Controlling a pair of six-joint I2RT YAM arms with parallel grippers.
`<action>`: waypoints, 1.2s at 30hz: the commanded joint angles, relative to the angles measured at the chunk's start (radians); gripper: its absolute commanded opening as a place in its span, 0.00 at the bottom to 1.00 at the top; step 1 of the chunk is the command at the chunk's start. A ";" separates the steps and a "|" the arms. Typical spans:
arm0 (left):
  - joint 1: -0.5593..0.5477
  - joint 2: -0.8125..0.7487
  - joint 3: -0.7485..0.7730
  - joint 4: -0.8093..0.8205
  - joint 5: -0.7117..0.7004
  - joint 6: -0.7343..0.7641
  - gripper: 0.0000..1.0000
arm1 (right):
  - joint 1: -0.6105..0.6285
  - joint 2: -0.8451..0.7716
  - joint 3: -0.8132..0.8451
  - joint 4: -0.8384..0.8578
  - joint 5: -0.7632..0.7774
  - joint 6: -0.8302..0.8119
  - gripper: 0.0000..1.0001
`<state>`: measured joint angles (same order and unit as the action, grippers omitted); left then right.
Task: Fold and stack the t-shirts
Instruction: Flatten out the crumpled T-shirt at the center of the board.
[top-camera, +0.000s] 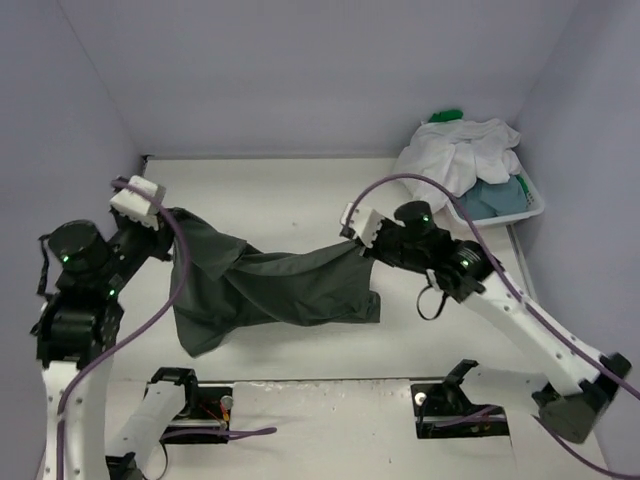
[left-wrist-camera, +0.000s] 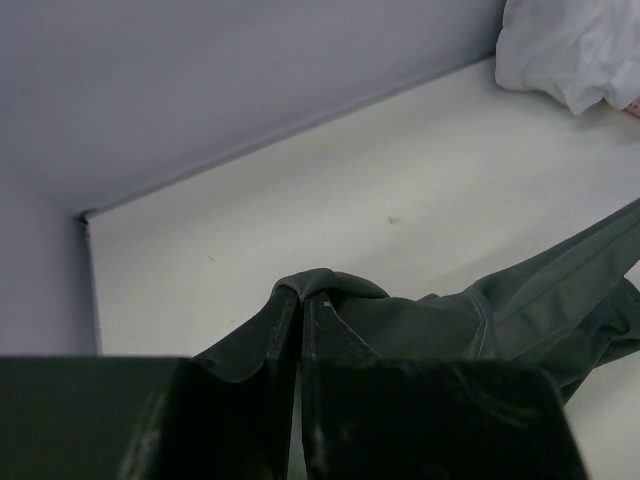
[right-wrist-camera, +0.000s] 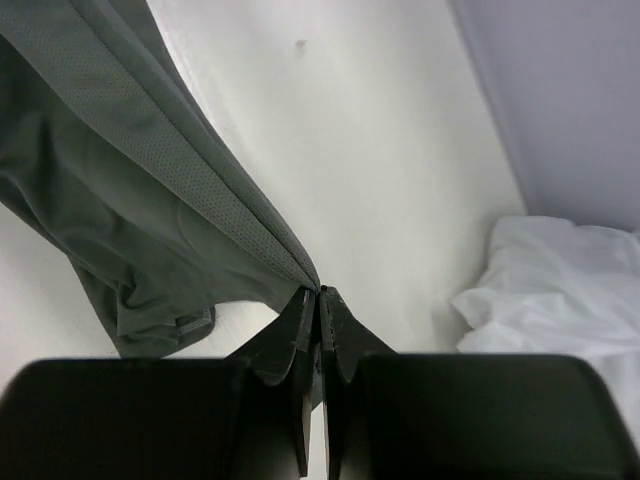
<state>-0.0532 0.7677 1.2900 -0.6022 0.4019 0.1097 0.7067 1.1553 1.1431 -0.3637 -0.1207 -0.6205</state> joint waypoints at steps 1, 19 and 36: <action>-0.005 -0.068 0.144 -0.028 0.002 0.034 0.00 | 0.002 -0.129 0.058 -0.052 0.059 0.028 0.00; 0.004 -0.360 0.295 -0.114 -0.012 0.035 0.00 | -0.207 -0.355 0.314 -0.077 -0.051 0.054 0.00; 0.013 -0.213 -0.056 0.183 -0.127 0.041 0.00 | -0.133 -0.287 0.063 0.158 0.112 -0.103 0.00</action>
<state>-0.0494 0.4309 1.3056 -0.5812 0.3408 0.1276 0.5877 0.8162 1.2617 -0.3794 -0.0650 -0.6617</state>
